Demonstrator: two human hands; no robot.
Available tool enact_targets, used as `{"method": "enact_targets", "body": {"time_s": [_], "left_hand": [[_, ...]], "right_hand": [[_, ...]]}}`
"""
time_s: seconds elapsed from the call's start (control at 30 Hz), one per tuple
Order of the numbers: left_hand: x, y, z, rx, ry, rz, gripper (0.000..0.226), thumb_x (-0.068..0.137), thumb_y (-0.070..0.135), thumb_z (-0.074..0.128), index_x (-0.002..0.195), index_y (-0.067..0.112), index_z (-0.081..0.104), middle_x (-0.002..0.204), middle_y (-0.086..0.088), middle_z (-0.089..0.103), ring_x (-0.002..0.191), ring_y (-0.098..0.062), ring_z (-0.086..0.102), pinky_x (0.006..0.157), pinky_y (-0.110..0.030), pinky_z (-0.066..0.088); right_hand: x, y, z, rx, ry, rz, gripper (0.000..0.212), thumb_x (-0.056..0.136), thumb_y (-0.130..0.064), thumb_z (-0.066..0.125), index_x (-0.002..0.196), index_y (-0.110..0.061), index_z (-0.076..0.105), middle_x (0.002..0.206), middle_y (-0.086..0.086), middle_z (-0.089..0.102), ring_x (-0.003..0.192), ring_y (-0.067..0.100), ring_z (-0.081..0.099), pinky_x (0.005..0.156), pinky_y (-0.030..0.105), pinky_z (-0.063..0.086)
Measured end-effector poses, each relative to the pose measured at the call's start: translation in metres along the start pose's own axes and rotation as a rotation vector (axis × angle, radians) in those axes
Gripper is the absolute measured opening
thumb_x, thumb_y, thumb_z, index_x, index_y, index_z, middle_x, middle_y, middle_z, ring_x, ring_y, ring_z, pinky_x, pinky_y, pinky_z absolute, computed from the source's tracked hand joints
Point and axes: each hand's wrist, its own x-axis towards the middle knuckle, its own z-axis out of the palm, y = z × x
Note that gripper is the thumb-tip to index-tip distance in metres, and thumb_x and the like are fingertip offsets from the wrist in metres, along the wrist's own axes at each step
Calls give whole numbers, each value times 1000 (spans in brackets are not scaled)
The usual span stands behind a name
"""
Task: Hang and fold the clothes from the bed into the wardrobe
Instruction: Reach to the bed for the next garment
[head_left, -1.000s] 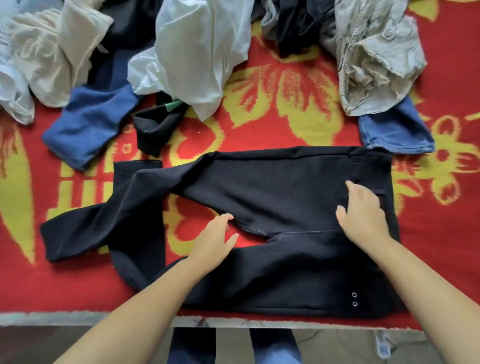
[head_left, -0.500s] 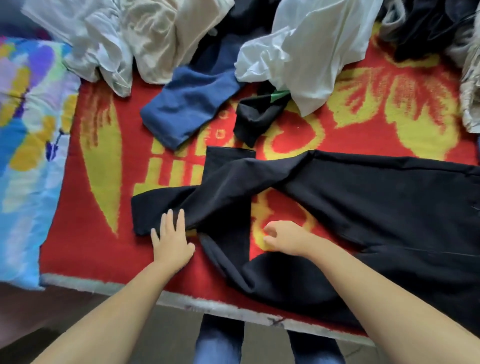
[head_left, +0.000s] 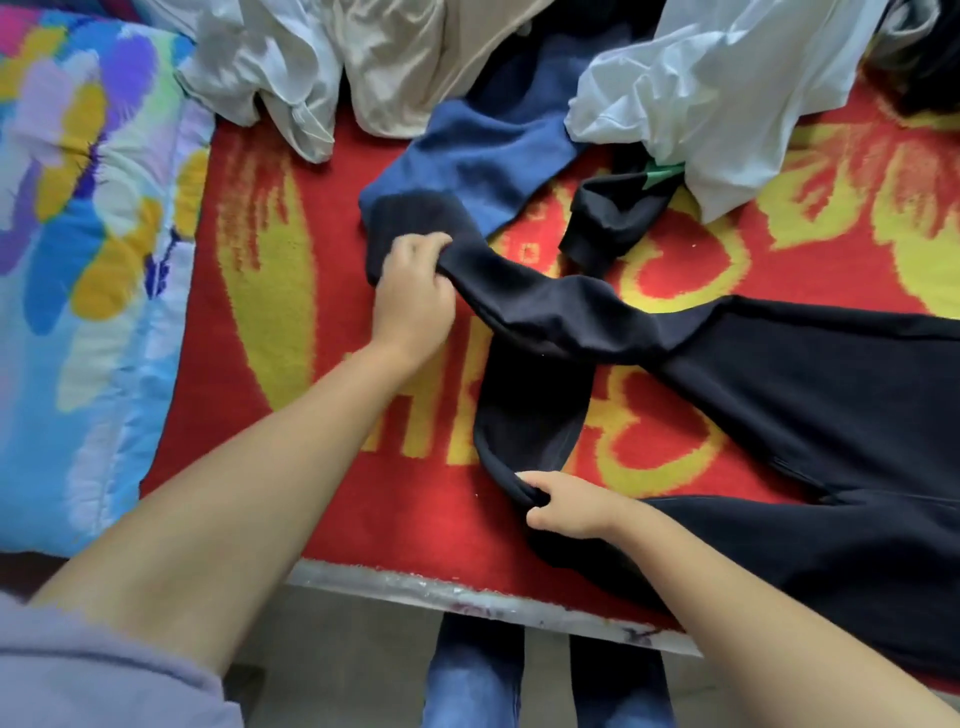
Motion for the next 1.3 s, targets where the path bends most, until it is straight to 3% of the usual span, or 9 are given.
{"method": "enact_targets", "body": {"time_s": [0.27,0.4,0.6,0.73,0.83,0.93,1.1,1.23,1.3], "left_hand": [[-147,-50,28,522,-832,717,78,76,14,56,148,28,31,156,-8,-14,143,-31,-22,116,-57,1],[-144,-46,1,328,-534,725,12,74,16,68,82,23,70,136,-12,54,132,-37,44,107,-59,25],[-168,-30,-19,332,-682,835,61,63,15,75,122,14,61,142,-9,50,135,-25,43,109,-48,36],[-169,-9,-17,-75,-665,118,21,83,9,55,101,8,64,101,-9,69,105,-33,63,86,-40,48],[-157,-14,-32,-135,-377,-81,12,88,10,62,79,12,55,63,1,53,68,-34,59,61,-37,36],[-149,-34,-70,28,-290,48,25,85,33,66,71,20,51,54,4,48,57,-30,54,52,-34,33],[-130,-75,-99,504,-838,-19,24,82,56,62,77,33,57,66,12,55,75,-16,59,56,-28,36],[-116,-92,-84,865,-883,164,18,87,24,55,104,28,59,99,4,66,97,-22,63,65,-30,39],[-118,-99,-80,847,-698,449,27,73,10,65,97,19,62,88,0,67,80,-25,66,59,-31,39]], "right_hand": [[-23,-24,-9,-12,-204,-55,37,75,11,40,61,-19,56,59,-10,47,58,10,39,57,27,30],[-33,-23,3,43,-297,-72,33,70,13,39,76,-11,61,70,1,54,69,15,48,64,27,35],[-59,-22,-5,151,-397,-79,23,62,1,43,67,-18,55,76,3,55,76,18,51,74,32,38],[-71,-23,-17,273,-461,-46,23,77,3,52,87,-16,60,78,-12,64,75,3,59,72,19,46],[-66,-10,-35,367,-281,25,31,89,-5,59,119,-13,57,110,-6,63,104,9,58,92,23,42],[-58,11,-48,-58,-186,153,40,88,-21,64,126,-16,50,122,-1,56,116,18,52,95,29,39],[-53,46,-28,-371,-181,320,86,83,-40,69,151,-24,18,147,8,37,132,24,42,109,35,34],[-50,55,-3,-541,-113,272,87,86,-40,58,151,-40,0,145,15,29,131,38,33,108,44,33],[-48,58,3,-503,-40,228,76,89,-26,50,151,-38,7,139,14,38,125,36,41,102,39,37]]}}
